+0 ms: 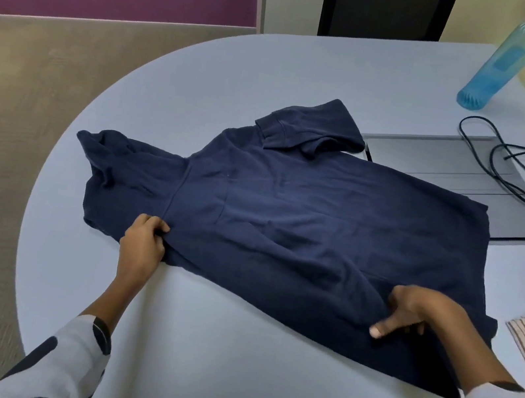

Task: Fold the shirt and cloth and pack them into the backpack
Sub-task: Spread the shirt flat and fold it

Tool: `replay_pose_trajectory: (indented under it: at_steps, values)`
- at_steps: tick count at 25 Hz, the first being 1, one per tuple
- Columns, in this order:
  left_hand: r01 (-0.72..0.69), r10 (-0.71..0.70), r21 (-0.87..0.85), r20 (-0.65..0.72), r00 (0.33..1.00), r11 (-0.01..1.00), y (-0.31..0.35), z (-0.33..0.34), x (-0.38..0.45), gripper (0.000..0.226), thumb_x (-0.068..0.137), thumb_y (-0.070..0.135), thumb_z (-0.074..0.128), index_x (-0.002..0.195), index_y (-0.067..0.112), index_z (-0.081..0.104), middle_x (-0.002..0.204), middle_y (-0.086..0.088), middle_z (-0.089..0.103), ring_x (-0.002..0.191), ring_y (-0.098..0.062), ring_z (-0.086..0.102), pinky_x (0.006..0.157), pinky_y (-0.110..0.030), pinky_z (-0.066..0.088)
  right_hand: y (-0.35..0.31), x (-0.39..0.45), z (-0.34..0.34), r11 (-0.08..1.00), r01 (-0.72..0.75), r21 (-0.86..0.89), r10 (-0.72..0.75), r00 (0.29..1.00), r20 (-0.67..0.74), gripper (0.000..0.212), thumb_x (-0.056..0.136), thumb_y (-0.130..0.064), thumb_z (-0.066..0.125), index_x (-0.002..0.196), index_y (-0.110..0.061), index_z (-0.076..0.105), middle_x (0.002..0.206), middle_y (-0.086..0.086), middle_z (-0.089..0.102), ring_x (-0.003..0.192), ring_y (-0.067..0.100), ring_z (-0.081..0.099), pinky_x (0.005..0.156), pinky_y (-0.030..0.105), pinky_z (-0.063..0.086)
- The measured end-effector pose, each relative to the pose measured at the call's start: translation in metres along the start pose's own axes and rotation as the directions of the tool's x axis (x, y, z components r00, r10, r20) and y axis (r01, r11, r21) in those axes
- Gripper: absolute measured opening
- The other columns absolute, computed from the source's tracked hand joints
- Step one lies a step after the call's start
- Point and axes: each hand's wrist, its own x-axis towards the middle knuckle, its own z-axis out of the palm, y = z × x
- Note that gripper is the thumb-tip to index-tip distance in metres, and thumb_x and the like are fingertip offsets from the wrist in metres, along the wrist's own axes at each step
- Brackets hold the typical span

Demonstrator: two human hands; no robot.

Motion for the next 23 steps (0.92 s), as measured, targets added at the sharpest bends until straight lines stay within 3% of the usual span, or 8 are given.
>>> replay_pose_trajectory:
  at_steps: [2,4,6,9,11,13,16,23]
  values:
    - [0.009,-0.01,-0.01,-0.031,0.999,1.0,0.0,-0.001,-0.001,0.021,0.082,-0.008,0.046,0.084,0.004,0.064,0.105,-0.006,0.057,0.08,-0.023,0.056,0.067,-0.03,0.041,-0.013,0.005,-0.011,0.976,0.074,0.205,-0.025,0.972,-0.232,0.055,0.064,-0.067,0.072,0.079,-0.015,0.066,0.072,0.001,0.07,0.067,0.019,0.065,0.07,0.031,0.054]
    - [0.031,-0.032,-0.015,-0.095,0.995,0.999,0.006,-0.004,0.0,0.018,0.084,-0.001,0.047,0.085,0.007,0.063,0.104,-0.002,0.058,0.078,-0.02,0.056,0.069,-0.031,0.041,-0.035,0.017,-0.021,0.858,0.3,0.416,0.009,0.802,-0.598,0.037,0.079,-0.054,0.067,0.081,-0.017,0.07,0.079,0.003,0.072,0.083,0.024,0.067,0.079,0.032,0.05]
    - [0.006,-0.012,-0.057,-0.108,0.994,0.998,0.016,-0.004,0.003,0.018,0.087,0.006,0.049,0.097,0.011,0.063,0.101,0.0,0.062,0.074,-0.016,0.057,0.072,-0.031,0.045,-0.078,0.027,-0.025,0.731,0.509,0.454,0.017,0.652,-0.758,0.028,0.087,-0.044,0.062,0.085,-0.018,0.074,0.086,0.005,0.073,0.094,0.026,0.066,0.081,0.03,0.045]
    - [0.058,-0.036,-0.141,0.153,0.988,0.988,0.03,0.008,0.011,0.024,0.091,0.017,0.058,0.114,0.016,0.062,0.094,-0.003,0.067,0.063,-0.016,0.065,0.058,-0.03,0.054,-0.149,0.043,-0.023,0.766,0.524,0.372,-0.119,0.685,-0.718,0.045,0.087,-0.058,0.053,0.083,-0.019,0.074,0.087,0.0,0.072,0.096,0.02,0.056,0.093,0.037,0.037]
    - [0.087,-0.077,-0.025,0.264,0.962,0.996,0.025,0.015,0.018,0.027,0.088,0.023,0.066,0.113,0.014,0.065,0.101,-0.003,0.068,0.078,-0.019,0.067,0.07,-0.035,0.057,-0.179,0.049,-0.028,0.827,0.46,0.322,-0.141,0.725,-0.674,0.041,0.084,-0.059,0.057,0.082,-0.021,0.071,0.085,-0.004,0.067,0.099,0.017,0.047,0.098,0.041,0.028]
    - [0.064,-0.079,0.073,0.231,0.97,0.995,0.015,0.018,0.022,0.021,0.086,0.019,0.069,0.105,0.011,0.069,0.105,-0.003,0.069,0.089,-0.02,0.064,0.083,-0.031,0.051,-0.185,0.059,-0.04,0.743,0.469,0.477,-0.012,0.722,-0.692,0.027,0.084,-0.047,0.065,0.084,-0.021,0.069,0.092,-0.002,0.069,0.108,0.021,0.053,0.098,0.039,0.026]
    - [0.035,-0.042,0.052,0.15,0.988,0.998,0.007,0.022,0.02,0.015,0.086,0.014,0.068,0.099,0.009,0.07,0.103,-0.006,0.069,0.092,-0.023,0.064,0.083,-0.031,0.047,-0.168,0.073,-0.057,0.493,0.445,0.748,0.274,0.737,-0.618,0.028,0.085,-0.042,0.065,0.084,-0.014,0.069,0.101,0.004,0.07,0.115,0.027,0.052,0.103,0.04,0.027]
    - [-0.05,0.044,0.085,0.066,0.997,0.995,0.013,0.032,0.011,0.017,0.092,0.01,0.057,0.107,0.004,0.063,0.108,-0.011,0.063,0.095,-0.027,0.06,0.078,-0.029,0.043,-0.167,0.09,-0.055,0.435,0.459,0.775,0.251,0.764,-0.594,0.031,0.08,-0.051,0.067,0.074,-0.021,0.067,0.082,-0.006,0.065,0.109,0.022,0.054,0.101,0.045,0.023]
